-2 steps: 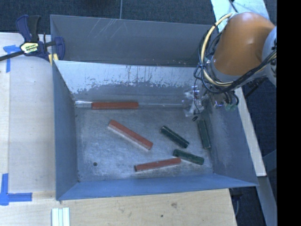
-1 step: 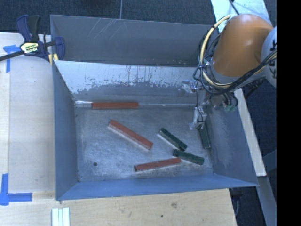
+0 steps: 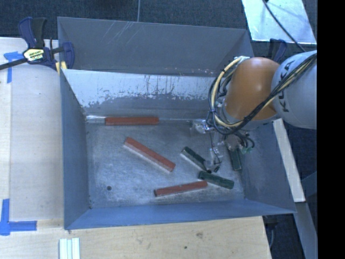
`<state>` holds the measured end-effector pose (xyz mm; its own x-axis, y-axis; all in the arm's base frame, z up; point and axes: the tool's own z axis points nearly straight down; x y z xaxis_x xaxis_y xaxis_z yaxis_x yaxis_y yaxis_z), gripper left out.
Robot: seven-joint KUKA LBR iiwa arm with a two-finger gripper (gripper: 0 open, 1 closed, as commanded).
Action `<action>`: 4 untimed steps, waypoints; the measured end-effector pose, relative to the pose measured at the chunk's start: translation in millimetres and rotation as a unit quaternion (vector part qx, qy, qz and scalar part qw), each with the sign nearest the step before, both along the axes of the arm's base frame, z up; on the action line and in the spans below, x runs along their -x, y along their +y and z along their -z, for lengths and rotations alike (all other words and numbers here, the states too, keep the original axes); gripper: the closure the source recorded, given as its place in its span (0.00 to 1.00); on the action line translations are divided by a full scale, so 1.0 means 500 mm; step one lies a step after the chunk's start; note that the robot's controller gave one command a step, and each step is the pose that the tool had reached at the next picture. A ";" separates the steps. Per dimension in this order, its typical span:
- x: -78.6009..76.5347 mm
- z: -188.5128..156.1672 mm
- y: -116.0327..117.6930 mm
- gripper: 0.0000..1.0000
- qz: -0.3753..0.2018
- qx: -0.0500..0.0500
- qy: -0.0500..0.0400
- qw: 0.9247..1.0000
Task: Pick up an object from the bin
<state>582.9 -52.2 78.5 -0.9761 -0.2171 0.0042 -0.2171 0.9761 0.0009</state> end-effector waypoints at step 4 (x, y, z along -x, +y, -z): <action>0.140 0.017 -0.033 1.00 0.074 0.000 -0.003 0.997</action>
Offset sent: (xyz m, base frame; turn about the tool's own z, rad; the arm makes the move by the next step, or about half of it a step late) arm -0.0708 -0.0162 -0.0085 0.1508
